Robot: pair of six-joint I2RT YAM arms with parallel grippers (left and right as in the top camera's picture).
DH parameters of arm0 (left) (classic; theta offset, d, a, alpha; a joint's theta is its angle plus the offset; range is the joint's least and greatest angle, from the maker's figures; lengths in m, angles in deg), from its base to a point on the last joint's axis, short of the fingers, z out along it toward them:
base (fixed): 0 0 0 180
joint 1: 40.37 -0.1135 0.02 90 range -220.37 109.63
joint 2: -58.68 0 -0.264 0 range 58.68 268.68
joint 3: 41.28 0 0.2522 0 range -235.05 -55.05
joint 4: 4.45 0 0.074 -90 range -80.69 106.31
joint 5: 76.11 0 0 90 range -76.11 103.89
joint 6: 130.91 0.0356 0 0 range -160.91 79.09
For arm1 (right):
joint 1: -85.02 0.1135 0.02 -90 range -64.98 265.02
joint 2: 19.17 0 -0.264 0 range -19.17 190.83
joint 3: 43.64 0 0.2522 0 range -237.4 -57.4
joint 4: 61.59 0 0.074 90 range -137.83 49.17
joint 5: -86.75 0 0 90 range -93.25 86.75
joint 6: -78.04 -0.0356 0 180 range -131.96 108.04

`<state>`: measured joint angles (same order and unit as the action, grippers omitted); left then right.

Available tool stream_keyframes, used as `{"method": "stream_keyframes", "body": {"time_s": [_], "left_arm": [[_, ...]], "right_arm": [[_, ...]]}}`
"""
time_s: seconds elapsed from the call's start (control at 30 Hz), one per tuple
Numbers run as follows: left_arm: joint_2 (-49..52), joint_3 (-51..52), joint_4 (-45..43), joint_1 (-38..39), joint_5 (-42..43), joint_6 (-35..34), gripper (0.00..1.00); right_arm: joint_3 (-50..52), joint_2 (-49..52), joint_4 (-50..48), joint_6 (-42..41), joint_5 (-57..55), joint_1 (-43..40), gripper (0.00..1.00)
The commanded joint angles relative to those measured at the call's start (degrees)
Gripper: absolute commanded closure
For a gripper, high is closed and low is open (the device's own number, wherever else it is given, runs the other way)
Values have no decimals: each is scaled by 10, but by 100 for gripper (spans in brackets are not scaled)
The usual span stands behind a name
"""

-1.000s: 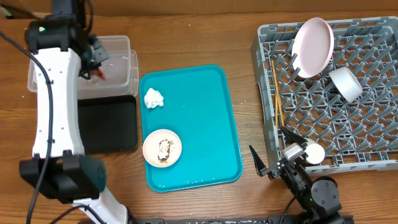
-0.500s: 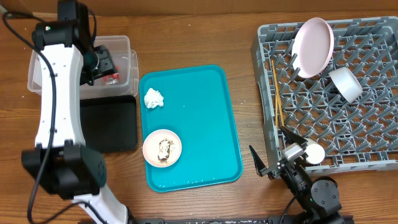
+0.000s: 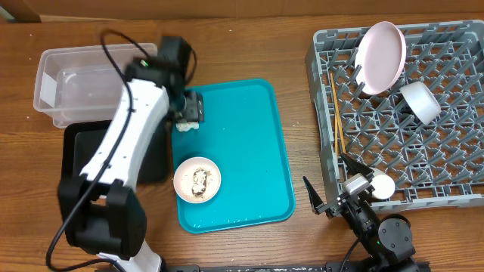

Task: Sort waste into correct bins and load items into the dishwasher

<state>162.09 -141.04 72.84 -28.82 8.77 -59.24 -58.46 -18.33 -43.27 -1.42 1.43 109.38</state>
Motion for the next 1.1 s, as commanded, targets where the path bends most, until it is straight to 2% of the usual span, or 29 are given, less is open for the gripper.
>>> {"method": "stream_keyframes", "body": {"time_s": [0.0,0.17,0.27,0.37,0.53,0.57,0.67,0.73,0.8,0.93,1.07], "left_arm": [[4,77,-67,-1,-16,1,21],[4,159,-210,-1,-43,7,16],[4,198,-300,-2,-40,35,14],[5,228,-354,1,-36,42,16],[18,259,-378,2,-12,42,27],[21,258,-373,2,-7,42,32],[16,251,-353,1,7,42,57],[7,228,-323,1,7,42,67],[-3,195,-284,1,7,42,72],[-38,78,-164,1,7,42,90],[-71,-23,-76,-5,-1,42,89]], "right_arm": [[6,-7,-2,0,4,-3,0],[6,-7,-2,0,4,-3,0],[6,-7,-2,0,4,-3,0],[6,-7,-2,0,4,-3,0],[6,-7,-2,0,4,-3,0],[6,-7,-2,0,4,-3,0],[6,-7,-2,0,4,-3,0],[6,-7,-2,0,3,-3,0],[6,-7,-2,0,4,-3,0],[6,-7,-2,0,4,-3,0],[6,-7,-2,0,4,-3,0]]}}
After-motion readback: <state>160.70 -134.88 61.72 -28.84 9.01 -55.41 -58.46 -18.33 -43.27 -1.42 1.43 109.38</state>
